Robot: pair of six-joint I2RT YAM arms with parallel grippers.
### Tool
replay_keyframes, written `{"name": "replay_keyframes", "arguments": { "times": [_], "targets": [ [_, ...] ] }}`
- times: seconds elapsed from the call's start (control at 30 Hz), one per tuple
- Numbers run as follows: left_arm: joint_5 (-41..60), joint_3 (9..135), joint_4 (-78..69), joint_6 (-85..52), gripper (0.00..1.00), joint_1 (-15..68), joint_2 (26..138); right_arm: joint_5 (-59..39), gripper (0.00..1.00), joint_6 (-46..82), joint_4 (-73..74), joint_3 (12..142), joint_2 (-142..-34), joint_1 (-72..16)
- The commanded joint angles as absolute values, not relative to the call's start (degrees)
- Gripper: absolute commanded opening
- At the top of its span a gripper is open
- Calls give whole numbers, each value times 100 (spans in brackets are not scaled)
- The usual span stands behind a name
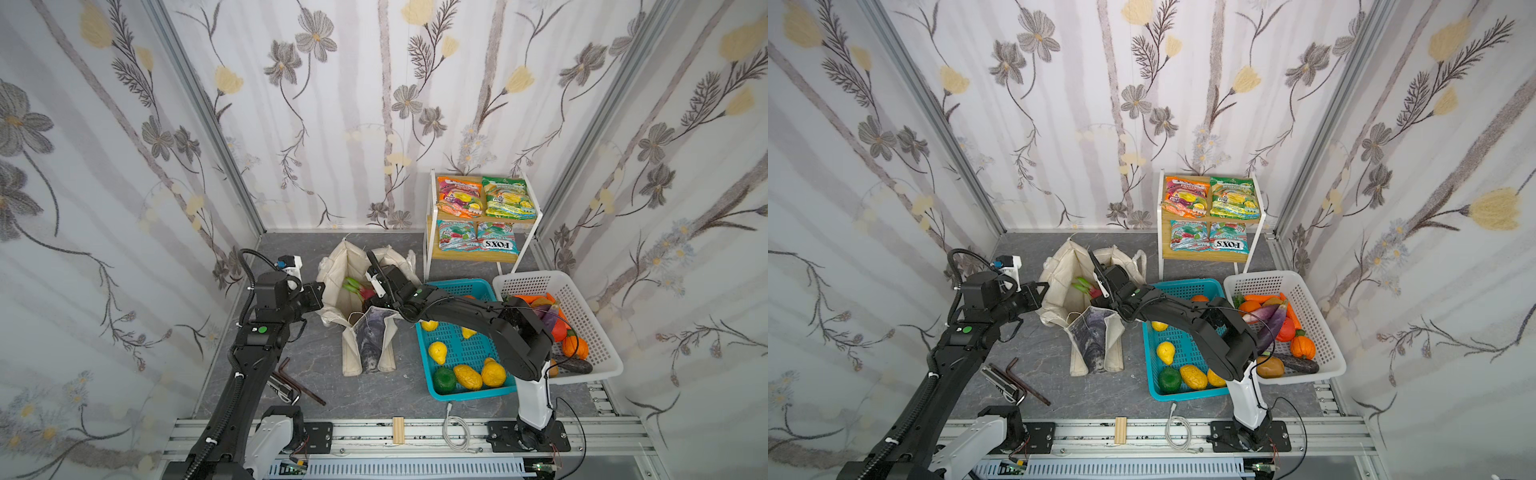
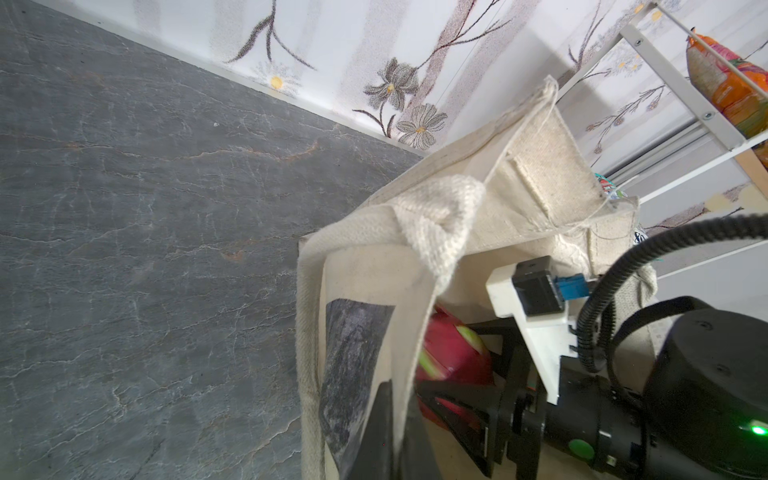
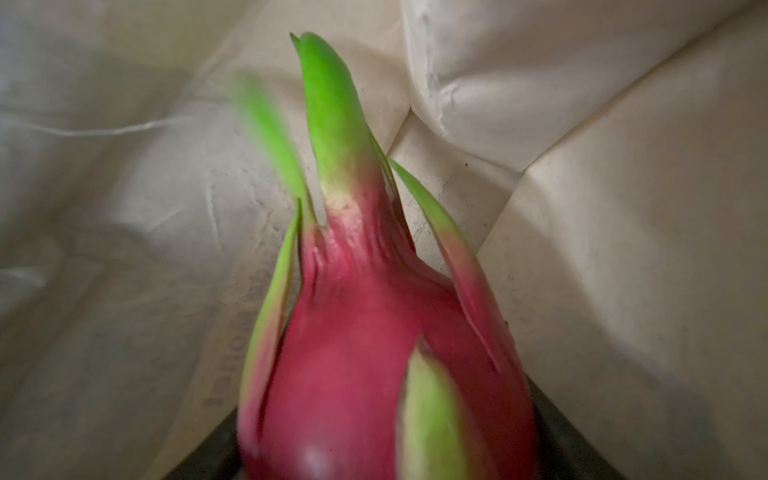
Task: Place the food into the grocery bag and tie it
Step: 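Open the right gripper to drop the dragon fruit and raise it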
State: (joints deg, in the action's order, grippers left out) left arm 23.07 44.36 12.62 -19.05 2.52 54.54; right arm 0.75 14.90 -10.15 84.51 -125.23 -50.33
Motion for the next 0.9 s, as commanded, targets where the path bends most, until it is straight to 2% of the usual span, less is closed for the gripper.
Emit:
{"name": "replay_keyframes", "arguments": {
  "times": [0.0, 0.07, 0.43, 0.63, 0.87],
  "targets": [
    [2356, 4471, 1244, -1850, 0, 255, 5499, 448, 86, 1642, -1210, 8561, -12588, -5086],
    [2374, 4449, 1248, -1854, 0, 255, 5541, 517, 99, 1682, -1222, 8569, -12503, -5116],
    [2193, 4457, 1257, -1802, 0, 255, 5511, 734, 100, 1847, -2434, 9766, -11620, -5248],
    [2182, 4430, 1265, -1837, 0, 255, 5504, 663, 100, 1903, -2635, 10013, -11009, -5264],
    [2177, 4470, 1301, -1828, 0, 255, 5467, 1234, 100, 1875, -2960, 9884, -10236, -5266]
  ]
}}
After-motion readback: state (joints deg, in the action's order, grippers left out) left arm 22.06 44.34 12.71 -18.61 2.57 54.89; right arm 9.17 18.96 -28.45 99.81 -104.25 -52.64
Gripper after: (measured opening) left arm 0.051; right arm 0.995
